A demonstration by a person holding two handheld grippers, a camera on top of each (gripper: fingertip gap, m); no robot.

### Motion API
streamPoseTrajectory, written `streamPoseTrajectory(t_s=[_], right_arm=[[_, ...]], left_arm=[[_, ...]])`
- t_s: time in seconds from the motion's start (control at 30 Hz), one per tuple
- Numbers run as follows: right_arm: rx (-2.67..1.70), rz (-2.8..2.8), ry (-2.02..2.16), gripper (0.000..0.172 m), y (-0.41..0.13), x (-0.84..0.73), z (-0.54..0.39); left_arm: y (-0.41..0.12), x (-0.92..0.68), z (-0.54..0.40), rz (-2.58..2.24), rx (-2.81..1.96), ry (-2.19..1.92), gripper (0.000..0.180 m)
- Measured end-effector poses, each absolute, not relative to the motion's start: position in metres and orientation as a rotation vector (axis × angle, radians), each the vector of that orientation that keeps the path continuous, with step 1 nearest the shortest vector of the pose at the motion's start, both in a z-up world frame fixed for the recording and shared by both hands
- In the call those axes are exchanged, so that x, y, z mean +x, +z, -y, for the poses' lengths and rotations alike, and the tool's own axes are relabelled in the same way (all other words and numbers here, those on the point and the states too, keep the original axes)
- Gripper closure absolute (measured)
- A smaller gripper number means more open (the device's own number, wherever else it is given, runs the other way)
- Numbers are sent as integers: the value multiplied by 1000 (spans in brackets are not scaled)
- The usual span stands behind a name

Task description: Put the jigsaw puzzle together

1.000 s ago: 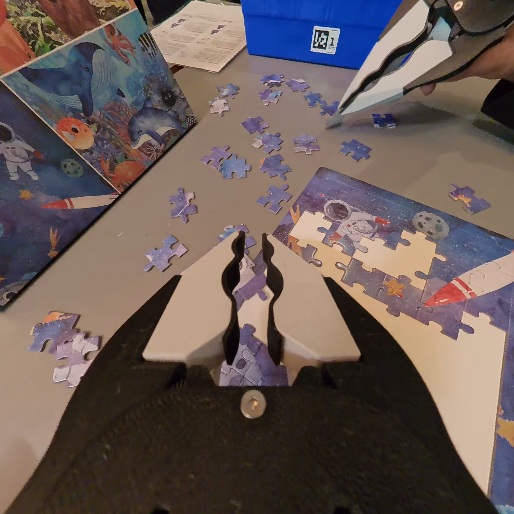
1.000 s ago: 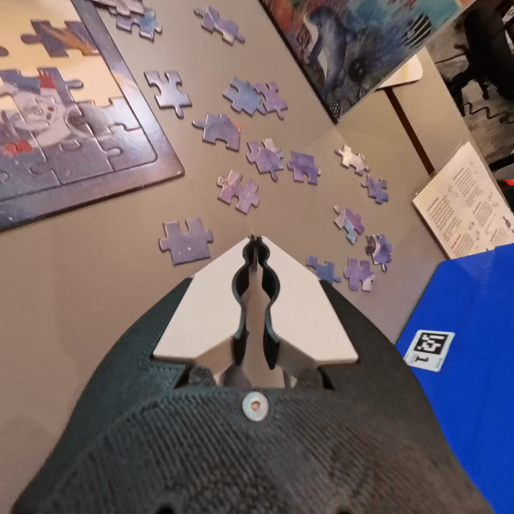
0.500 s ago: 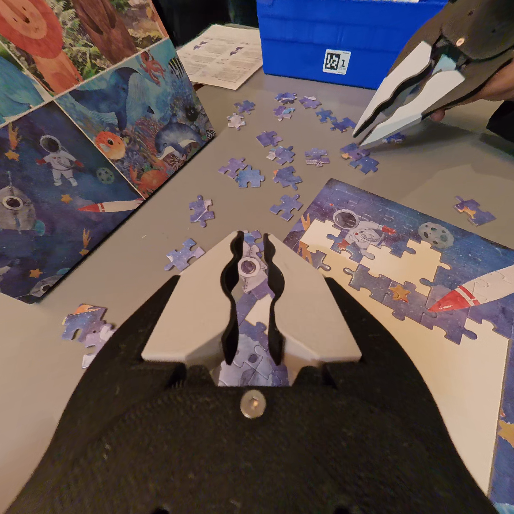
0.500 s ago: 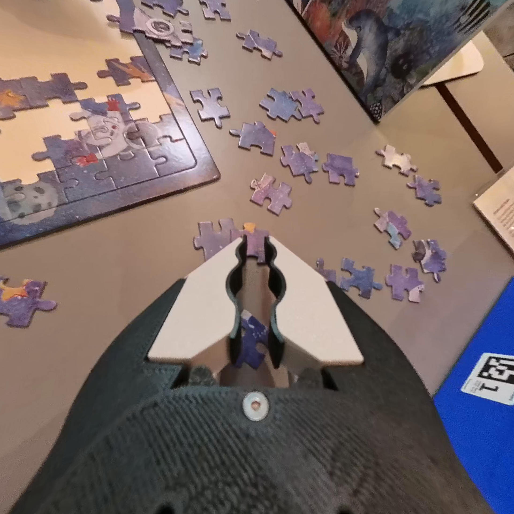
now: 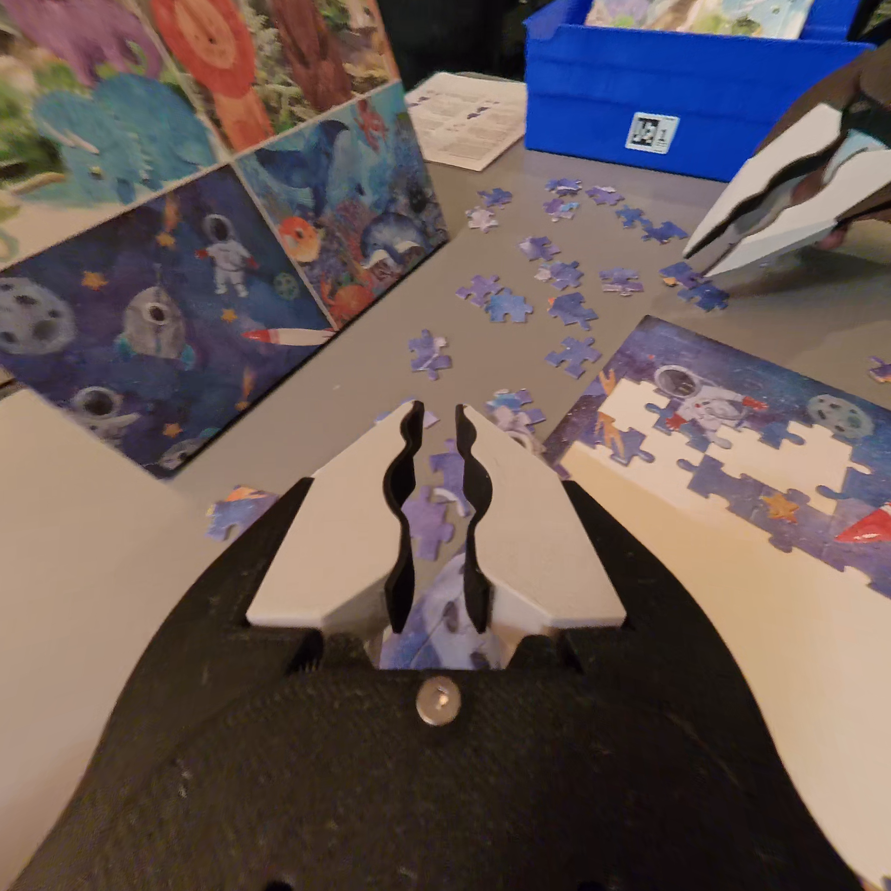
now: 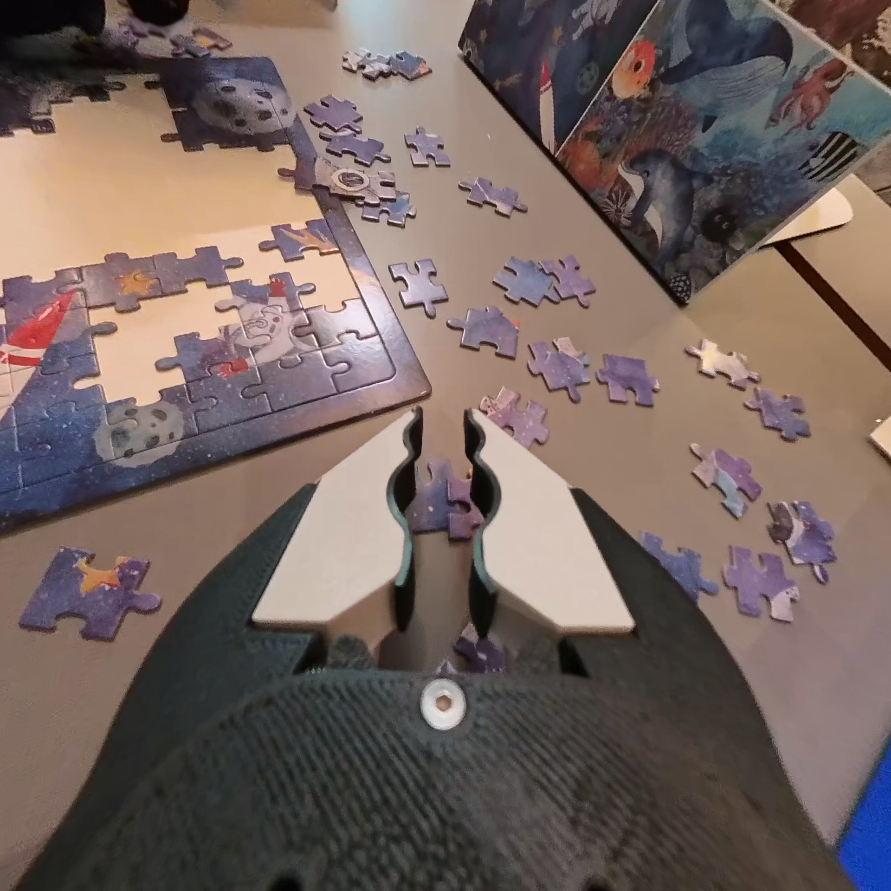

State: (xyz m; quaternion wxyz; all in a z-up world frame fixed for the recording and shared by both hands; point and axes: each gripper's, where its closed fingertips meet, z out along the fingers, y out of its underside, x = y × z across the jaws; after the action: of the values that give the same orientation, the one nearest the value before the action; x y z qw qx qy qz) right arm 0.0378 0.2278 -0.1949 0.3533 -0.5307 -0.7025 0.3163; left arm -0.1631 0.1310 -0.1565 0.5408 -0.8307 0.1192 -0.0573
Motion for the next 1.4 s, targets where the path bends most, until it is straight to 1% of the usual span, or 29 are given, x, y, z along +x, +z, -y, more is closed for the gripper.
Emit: streamPoseTrajectory(t_s=[0.07,0.17,0.23,0.43,0.7,0.93,1.0,1.1,1.27,1.4], right_arm=[[-1366,1812,823,155,-194,39,-228],[-1324,1771,851,153,-182,35,-226],[-1291,1756,862,153,-175,33,-223],[-1193,1788,855,153,-167,25,-201],[-1158,1763,881,152,-162,16,-189],[-1239,1629,958,149,-157,14,-207],[-1257,1591,976,150,-156,15,-213],[-1275,1535,1012,150,-152,16,-221],[-1267,1502,1016,151,-145,17,-223],[-1258,1528,1006,151,-147,14,-218]], left_arm=[[-152,-178,-125,-264,-1980,-120,168],[-144,-206,-118,-243,-1929,-61,174],[-148,-228,-110,-191,-1966,-31,172],[-138,-267,-96,-40,-1905,7,172],[-144,-259,-99,-48,-1938,30,167],[-155,-247,-105,-110,-1992,88,163],[-162,-250,-106,-105,-2023,109,160],[-176,-254,-106,-54,-2082,68,149],[-199,-267,-111,90,-2158,-32,146],[-206,-272,-128,159,-2221,-144,126]])
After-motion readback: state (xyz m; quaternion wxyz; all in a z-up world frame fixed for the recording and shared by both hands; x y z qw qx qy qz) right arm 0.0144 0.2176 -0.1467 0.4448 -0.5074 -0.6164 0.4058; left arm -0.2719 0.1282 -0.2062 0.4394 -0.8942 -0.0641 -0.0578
